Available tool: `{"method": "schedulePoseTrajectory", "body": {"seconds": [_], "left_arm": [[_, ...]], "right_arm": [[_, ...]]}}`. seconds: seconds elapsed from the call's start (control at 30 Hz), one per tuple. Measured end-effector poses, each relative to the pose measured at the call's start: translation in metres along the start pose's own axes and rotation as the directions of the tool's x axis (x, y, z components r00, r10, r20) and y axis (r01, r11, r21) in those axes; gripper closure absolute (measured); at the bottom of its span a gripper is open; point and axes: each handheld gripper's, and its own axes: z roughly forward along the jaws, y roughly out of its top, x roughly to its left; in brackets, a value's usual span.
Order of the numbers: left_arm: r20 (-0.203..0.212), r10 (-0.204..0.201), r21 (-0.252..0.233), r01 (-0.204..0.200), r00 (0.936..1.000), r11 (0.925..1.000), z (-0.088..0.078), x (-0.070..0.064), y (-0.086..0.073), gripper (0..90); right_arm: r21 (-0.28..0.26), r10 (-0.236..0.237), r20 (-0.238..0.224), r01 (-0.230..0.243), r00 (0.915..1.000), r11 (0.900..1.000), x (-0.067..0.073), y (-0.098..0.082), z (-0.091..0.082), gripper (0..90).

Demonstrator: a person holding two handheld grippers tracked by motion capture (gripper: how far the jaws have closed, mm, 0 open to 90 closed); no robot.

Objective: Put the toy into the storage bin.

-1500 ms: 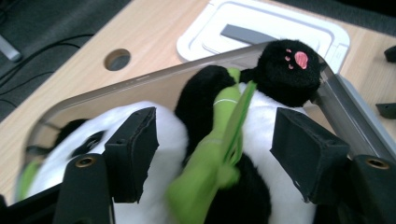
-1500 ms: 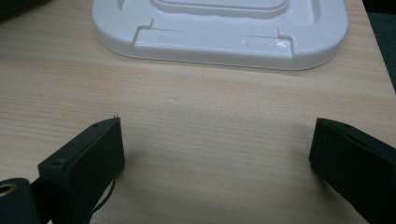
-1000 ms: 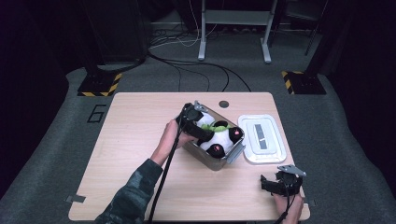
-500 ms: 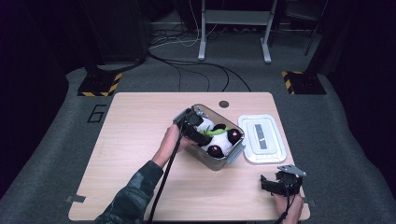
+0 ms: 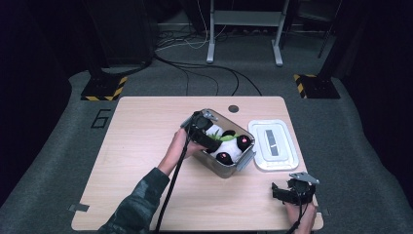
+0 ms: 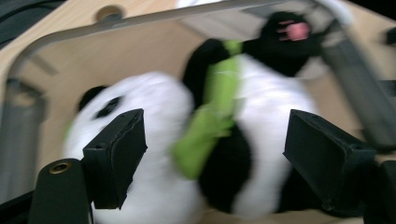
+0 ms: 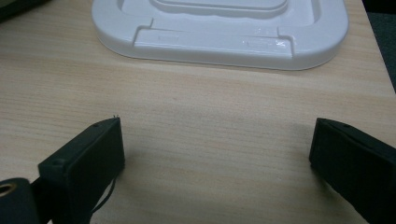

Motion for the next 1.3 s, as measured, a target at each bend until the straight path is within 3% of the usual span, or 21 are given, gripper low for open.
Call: {"method": "schedulePoseTrajectory", "body": {"seconds": [0.13,0.23,0.3,0.63,0.93,1.07,1.2,1.3], "left_arm": [[0.062,0.058,0.037,-0.06,0.9964,0.9975,0.002,-0.018,0.006,19.9],[0.071,0.08,0.089,-0.086,0.9943,0.9924,0.011,-0.023,0.005,19.6],[0.048,0.089,0.103,-0.093,0.9949,0.9903,0.015,-0.024,0.004,19.4],[0.032,0.083,0.148,-0.087,0.9961,0.9852,0.032,-0.027,-0.001,19.6],[-0.001,0.105,0.18,-0.103,0.9945,0.9782,0.039,-0.03,0.0,19.9],[0.047,0.068,0.112,-0.073,0.9965,0.991,0.027,-0.022,0.001,19.7],[0.02,0.039,0.028,-0.039,0.999,0.9988,0.004,-0.013,0.003,19.3],[-0.004,0.006,-0.034,-0.007,1.0,0.9994,-0.016,-0.002,0.002,19.0]], "right_arm": [[0.0,0.0,0.0,0.0,1.0,1.0,0.0,0.0,0.0,2.3],[0.0,0.0,0.0,0.0,1.0,1.0,0.0,0.0,0.0,2.3],[0.0,0.0,0.0,0.0,1.0,1.0,0.0,0.0,0.0,2.3],[0.0,0.0,0.0,0.0,1.0,1.0,0.0,0.0,0.0,2.3],[0.0,0.0,0.0,0.0,1.0,1.0,0.0,0.0,0.0,2.3],[0.0,0.0,0.0,0.0,1.0,1.0,0.0,0.0,0.0,2.3],[0.0,0.0,0.0,0.0,1.0,1.0,0.0,0.0,0.0,2.3],[0.0,0.0,0.0,0.0,1.0,1.0,0.0,0.0,0.0,2.3]]}}
